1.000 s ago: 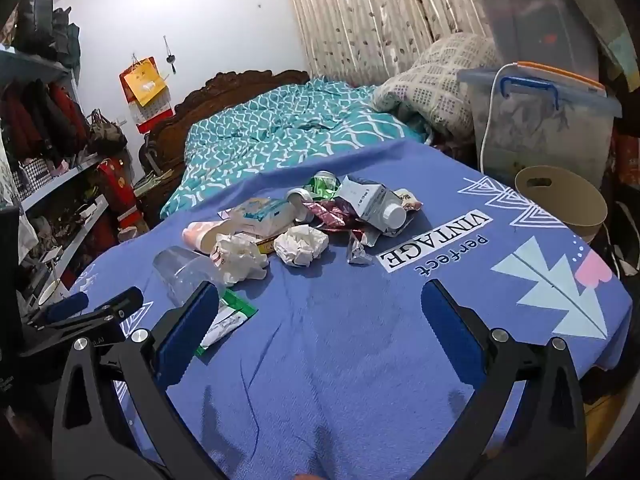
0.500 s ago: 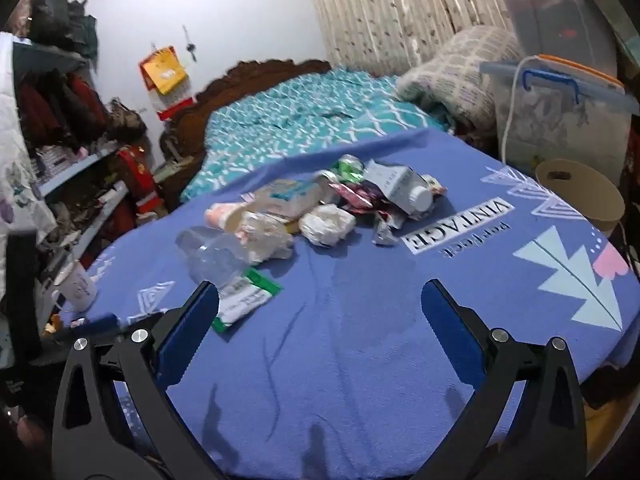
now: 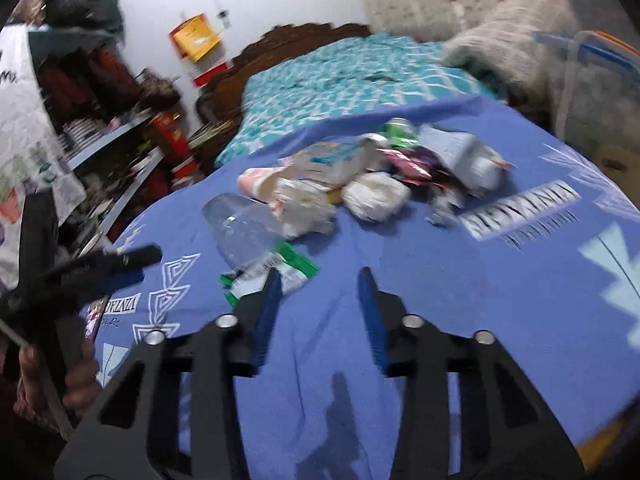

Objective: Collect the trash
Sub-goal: 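Move both tools toward the clear plastic bottle and crumpled paper on the bedspread, then grasp the clear bottle with the left tool while the right tool grasps the crumpled red-printed paper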

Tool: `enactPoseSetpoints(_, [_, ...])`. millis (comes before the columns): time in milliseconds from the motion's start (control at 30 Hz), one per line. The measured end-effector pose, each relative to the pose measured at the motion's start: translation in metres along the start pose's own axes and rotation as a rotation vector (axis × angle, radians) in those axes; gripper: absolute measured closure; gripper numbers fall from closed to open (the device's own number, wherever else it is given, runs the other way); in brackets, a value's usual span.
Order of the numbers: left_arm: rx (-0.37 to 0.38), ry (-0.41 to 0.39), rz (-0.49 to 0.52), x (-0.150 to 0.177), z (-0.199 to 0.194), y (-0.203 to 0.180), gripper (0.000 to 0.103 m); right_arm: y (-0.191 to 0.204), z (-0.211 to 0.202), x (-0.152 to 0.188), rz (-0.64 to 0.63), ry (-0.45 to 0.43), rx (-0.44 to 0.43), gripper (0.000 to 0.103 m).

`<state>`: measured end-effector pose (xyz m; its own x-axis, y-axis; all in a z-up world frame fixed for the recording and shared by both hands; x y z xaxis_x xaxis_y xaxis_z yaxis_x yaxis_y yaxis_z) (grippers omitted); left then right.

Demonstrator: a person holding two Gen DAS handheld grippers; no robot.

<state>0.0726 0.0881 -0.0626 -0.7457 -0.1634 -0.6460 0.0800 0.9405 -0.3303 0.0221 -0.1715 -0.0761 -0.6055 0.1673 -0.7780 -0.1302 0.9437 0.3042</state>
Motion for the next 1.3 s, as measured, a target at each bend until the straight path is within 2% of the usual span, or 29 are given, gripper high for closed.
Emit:
enactPoseSetpoints(100, [-0.022, -0.011, 0.001, -0.019, 0.003, 0.007, 0.020, 0.011, 0.042, -0.026, -0.089, 0.006, 0.004, 0.064])
enactPoseSetpoints(167, [-0.030, -0.009, -0.009, -0.025, 0.005, 0.012, 0.018, 0.015, 0.079, -0.039, -0.110, 0.050, -0.015, 0.064])
enactPoseSetpoints(200, [-0.038, -0.004, -0.017, -0.027, 0.006, 0.017, 0.013, 0.018, 0.096, -0.042, -0.121, 0.075, -0.024, 0.064])
enactPoseSetpoints(300, [-0.046, 0.026, -0.030, -0.034, 0.016, 0.030, 0.012, 0.028, 0.127, -0.037, -0.135, 0.139, -0.030, 0.064])
enactPoseSetpoints(367, [-0.058, 0.057, -0.028, -0.040, 0.023, 0.038, 0.012, 0.053, 0.123, -0.025, -0.127, 0.169, -0.141, 0.064])
enactPoseSetpoints(433, [-0.061, 0.070, -0.022, -0.042, 0.029, 0.041, 0.011, 0.091, 0.108, -0.006, -0.223, 0.193, -0.254, 0.064])
enactPoseSetpoints(500, [-0.067, 0.084, 0.006, -0.050, 0.037, 0.041, 0.010, 0.108, 0.093, 0.007, -0.279, 0.186, -0.289, 0.064])
enactPoseSetpoints(533, [-0.077, 0.084, 0.023, -0.052, 0.040, 0.041, 0.010, 0.109, 0.086, 0.011, -0.263, 0.175, -0.293, 0.064])
enactPoseSetpoints(600, [-0.136, 0.084, 0.087, -0.056, 0.050, 0.035, 0.008, 0.100, 0.079, 0.016, -0.228, 0.159, -0.256, 0.062])
enactPoseSetpoints(633, [-0.156, 0.091, 0.113, -0.057, 0.055, 0.031, 0.009, 0.090, 0.076, 0.018, -0.227, 0.146, -0.206, 0.057])
enactPoseSetpoints(667, [-0.167, 0.103, 0.141, -0.057, 0.059, 0.026, 0.009, 0.080, 0.073, 0.020, -0.217, 0.135, -0.157, 0.042])
enactPoseSetpoints(700, [-0.164, 0.108, 0.163, -0.056, 0.063, 0.021, 0.008, 0.073, 0.071, 0.021, -0.203, 0.131, -0.134, 0.032])
enactPoseSetpoints(800, [-0.198, 0.107, 0.271, -0.048, 0.071, 0.005, 0.008, 0.054, 0.066, 0.030, -0.152, 0.151, -0.104, 0.032])
enactPoseSetpoints(867, [-0.248, 0.091, 0.358, -0.039, 0.075, -0.004, 0.008, 0.050, 0.065, 0.034, -0.148, 0.165, -0.101, 0.032])
enactPoseSetpoints(967, [-0.300, 0.096, 0.428, -0.031, 0.082, -0.005, 0.008, 0.051, 0.063, 0.031, -0.175, 0.156, -0.101, 0.032])
enactPoseSetpoints(1133, [-0.323, 0.096, 0.469, -0.030, 0.082, 0.000, 0.008, 0.044, 0.083, -0.005, -0.224, 0.102, -0.063, 0.029])
enactPoseSetpoints(1200, [-0.309, 0.103, 0.484, -0.030, 0.084, 0.000, 0.009, 0.048, 0.102, -0.015, -0.249, 0.127, -0.085, 0.020])
enactPoseSetpoints(1300, [-0.286, 0.117, 0.496, -0.030, 0.090, -0.001, 0.010, 0.052, 0.129, -0.022, -0.260, 0.190, -0.109, 0.014])
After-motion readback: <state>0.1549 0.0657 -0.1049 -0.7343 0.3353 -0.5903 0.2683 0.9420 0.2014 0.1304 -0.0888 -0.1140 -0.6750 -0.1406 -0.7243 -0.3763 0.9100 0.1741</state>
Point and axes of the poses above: each gripper's, at about its wrist camera, not at the fingertips, and z roughly the way its jaws point, y to its left, x to its underside, the point moved 4 cm from there along z, roughly the way its jaws point, and after that the axes turned 3 degrees about -y, right-handed, at the moved point
